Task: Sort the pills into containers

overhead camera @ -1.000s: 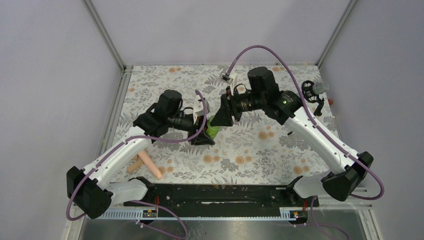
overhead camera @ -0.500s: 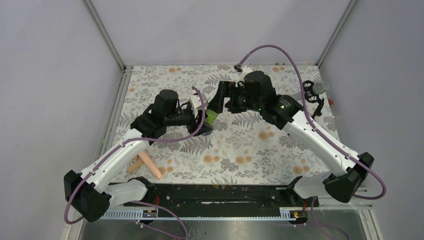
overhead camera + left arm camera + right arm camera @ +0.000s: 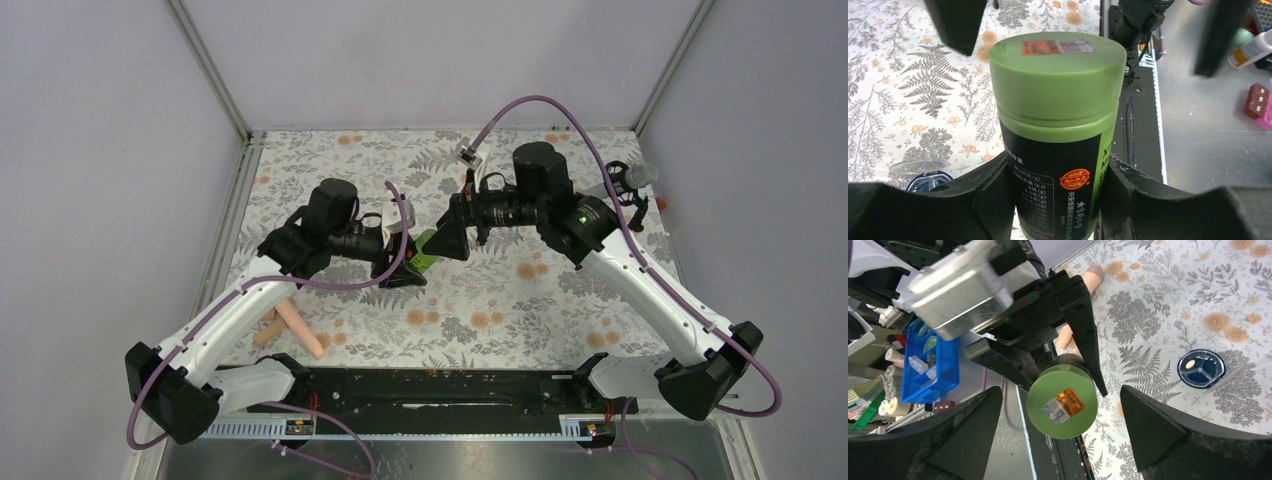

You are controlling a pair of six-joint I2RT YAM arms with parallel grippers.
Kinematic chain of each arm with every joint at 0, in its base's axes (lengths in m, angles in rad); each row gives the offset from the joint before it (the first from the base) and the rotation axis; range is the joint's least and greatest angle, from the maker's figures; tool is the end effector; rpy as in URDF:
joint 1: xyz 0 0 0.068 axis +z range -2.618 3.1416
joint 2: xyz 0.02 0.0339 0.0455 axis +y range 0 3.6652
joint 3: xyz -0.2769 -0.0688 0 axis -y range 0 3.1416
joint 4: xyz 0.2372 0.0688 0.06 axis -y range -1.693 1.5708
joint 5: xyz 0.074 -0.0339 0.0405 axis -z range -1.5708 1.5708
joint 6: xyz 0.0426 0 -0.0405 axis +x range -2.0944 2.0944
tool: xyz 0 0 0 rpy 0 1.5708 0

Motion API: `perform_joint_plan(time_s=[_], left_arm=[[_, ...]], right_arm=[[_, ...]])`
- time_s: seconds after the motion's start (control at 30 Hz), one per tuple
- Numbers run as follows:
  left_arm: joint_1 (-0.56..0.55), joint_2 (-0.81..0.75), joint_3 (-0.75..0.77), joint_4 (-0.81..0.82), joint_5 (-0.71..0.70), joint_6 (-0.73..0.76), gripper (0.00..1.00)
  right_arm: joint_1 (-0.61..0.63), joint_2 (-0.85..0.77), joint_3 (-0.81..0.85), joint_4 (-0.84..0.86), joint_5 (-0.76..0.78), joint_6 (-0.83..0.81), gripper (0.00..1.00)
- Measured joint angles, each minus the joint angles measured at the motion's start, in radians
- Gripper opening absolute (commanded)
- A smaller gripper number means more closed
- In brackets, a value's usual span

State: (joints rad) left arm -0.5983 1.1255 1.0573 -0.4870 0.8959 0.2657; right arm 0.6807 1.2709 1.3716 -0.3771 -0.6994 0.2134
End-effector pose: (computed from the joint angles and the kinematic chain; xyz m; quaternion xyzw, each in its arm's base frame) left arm 0.1688 -0.1553 0.3541 0.5210 0.6271 -0.4458 0.3696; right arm 0.1931 0.1917 0.4325 -0.3745 0.6813 0.4914 0.3926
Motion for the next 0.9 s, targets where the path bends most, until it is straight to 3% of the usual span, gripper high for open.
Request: perform_joint_plan(time_s=[0.17, 0.23, 0.3, 0.37, 0.43, 0.57, 0.6, 0.67, 0.8, 0.83, 0.9], left_arm=[[0.0, 0.003, 0.011, -0.024, 0.038, 0.01, 0.0], [0.0, 0.006, 0.013, -0.043, 0.04, 0.015, 0.0], [0.0, 0.014, 0.018, -0.052, 0.035, 0.016, 0.0], [0.002, 0.022, 0.027, -0.056, 0.026, 0.02, 0.0], [0.002, 0.023, 0.037, -0.058, 0.011, 0.022, 0.0], [0.004, 0.023, 0.043, -0.04, -0.083, 0.022, 0.0], [0.005, 0.023, 0.043, -0.034, -0.11, 0.022, 0.0], [0.005, 0.023, 0.043, -0.017, -0.173, 0.022, 0.0], [0.004, 0.023, 0.043, 0.022, -0.201, 0.007, 0.0], [0.003, 0.023, 0.043, 0.033, -0.201, 0.003, 0.0], [0.003, 0.019, 0.043, 0.043, -0.202, 0.001, 0.0]], right_arm=[[0.0, 0.05, 0.024, -0.04, -0.019, -0.029, 0.79], [0.0, 0.056, 0.024, -0.055, -0.025, -0.032, 0.67], [0.0, 0.056, 0.027, -0.061, -0.025, -0.035, 0.48], [0.003, 0.058, 0.038, -0.069, -0.023, -0.031, 0.19], [0.002, 0.066, 0.053, -0.078, -0.012, -0.021, 0.02], [0.004, 0.095, 0.084, -0.084, 0.089, 0.082, 0.0], [0.005, 0.098, 0.084, -0.082, 0.123, 0.121, 0.0], [0.015, 0.098, 0.082, -0.076, 0.236, 0.24, 0.16], [0.039, 0.067, 0.063, -0.049, 0.386, 0.368, 0.76], [0.04, 0.056, 0.055, -0.038, 0.395, 0.378, 0.86], [0.026, 0.034, 0.032, -0.009, 0.403, 0.384, 0.97]])
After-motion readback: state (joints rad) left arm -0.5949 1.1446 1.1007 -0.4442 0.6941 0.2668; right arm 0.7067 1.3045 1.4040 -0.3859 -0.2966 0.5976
